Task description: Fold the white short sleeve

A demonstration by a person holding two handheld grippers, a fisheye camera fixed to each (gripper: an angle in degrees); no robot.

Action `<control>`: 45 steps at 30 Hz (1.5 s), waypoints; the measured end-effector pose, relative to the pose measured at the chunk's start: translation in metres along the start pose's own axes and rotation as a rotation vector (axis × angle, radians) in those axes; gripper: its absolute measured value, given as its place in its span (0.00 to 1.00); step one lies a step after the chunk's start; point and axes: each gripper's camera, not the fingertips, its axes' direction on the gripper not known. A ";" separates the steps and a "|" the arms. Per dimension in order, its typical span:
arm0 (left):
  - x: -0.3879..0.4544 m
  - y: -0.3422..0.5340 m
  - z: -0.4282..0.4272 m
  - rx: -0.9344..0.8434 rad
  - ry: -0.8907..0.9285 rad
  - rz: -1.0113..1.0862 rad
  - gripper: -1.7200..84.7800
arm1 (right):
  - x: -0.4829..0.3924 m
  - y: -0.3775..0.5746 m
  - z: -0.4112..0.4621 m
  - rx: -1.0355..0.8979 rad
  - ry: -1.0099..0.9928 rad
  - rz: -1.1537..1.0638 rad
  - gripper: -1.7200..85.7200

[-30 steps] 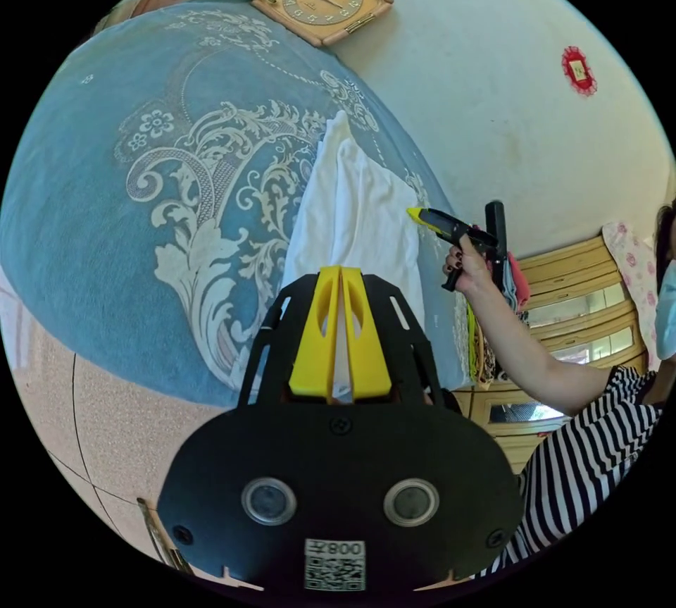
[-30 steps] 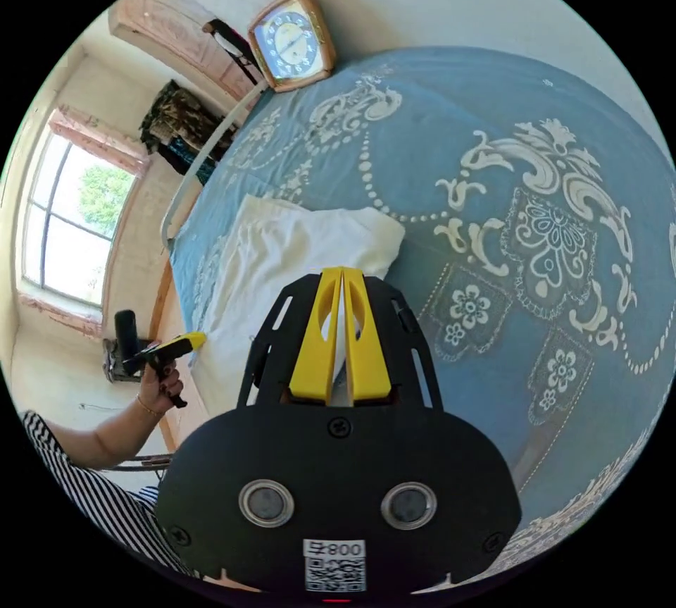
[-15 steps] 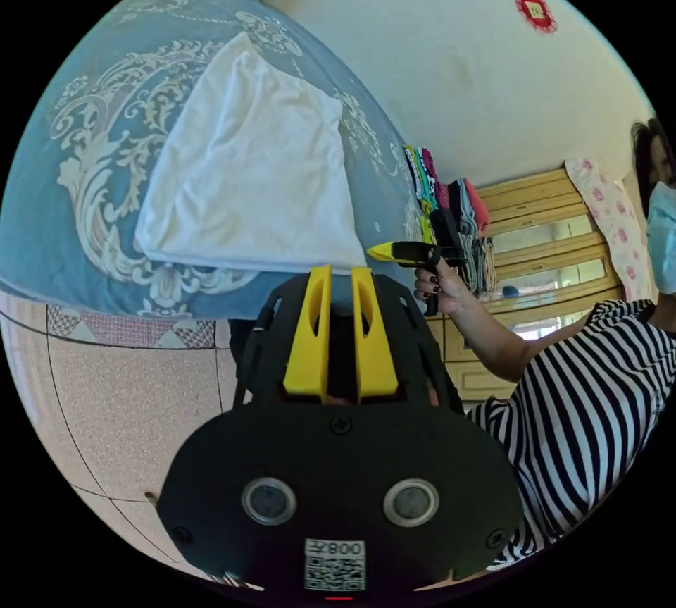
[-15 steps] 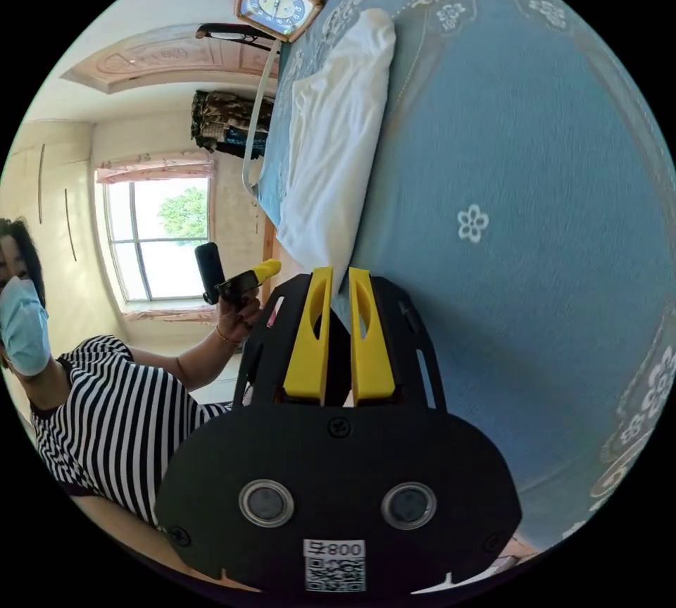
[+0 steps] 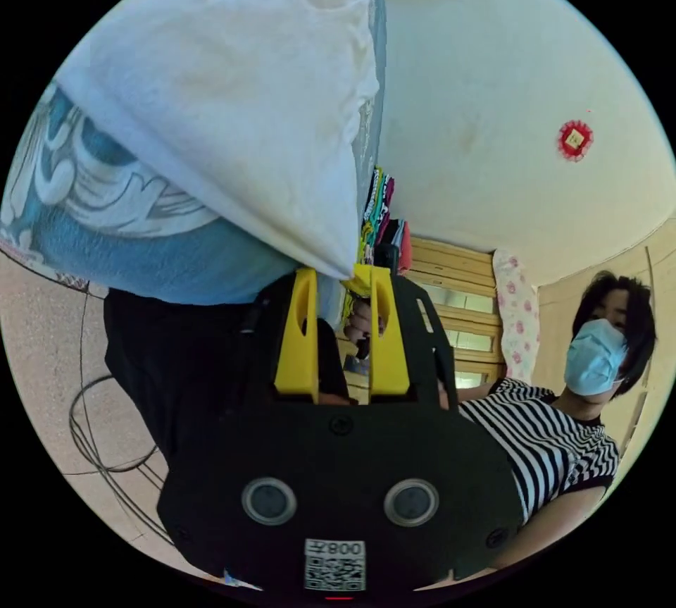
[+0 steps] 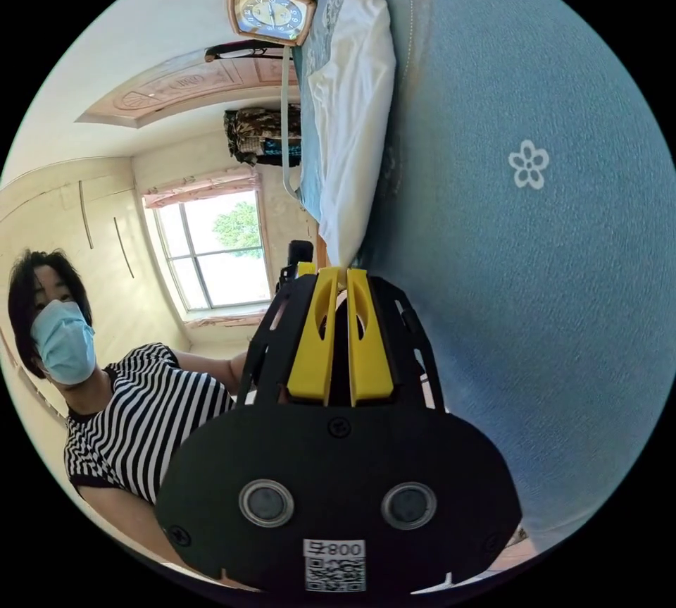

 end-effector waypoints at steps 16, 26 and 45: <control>-0.011 -0.007 -0.022 0.072 0.111 -0.032 0.06 | -0.045 0.012 0.028 0.046 -0.220 0.107 0.11; -0.025 0.020 -0.075 0.311 0.103 -0.014 0.13 | -0.121 0.031 0.068 0.035 -0.324 0.071 0.05; -0.040 0.051 -0.061 0.519 0.110 -0.012 0.06 | -0.300 0.127 0.153 0.097 -0.324 0.033 0.04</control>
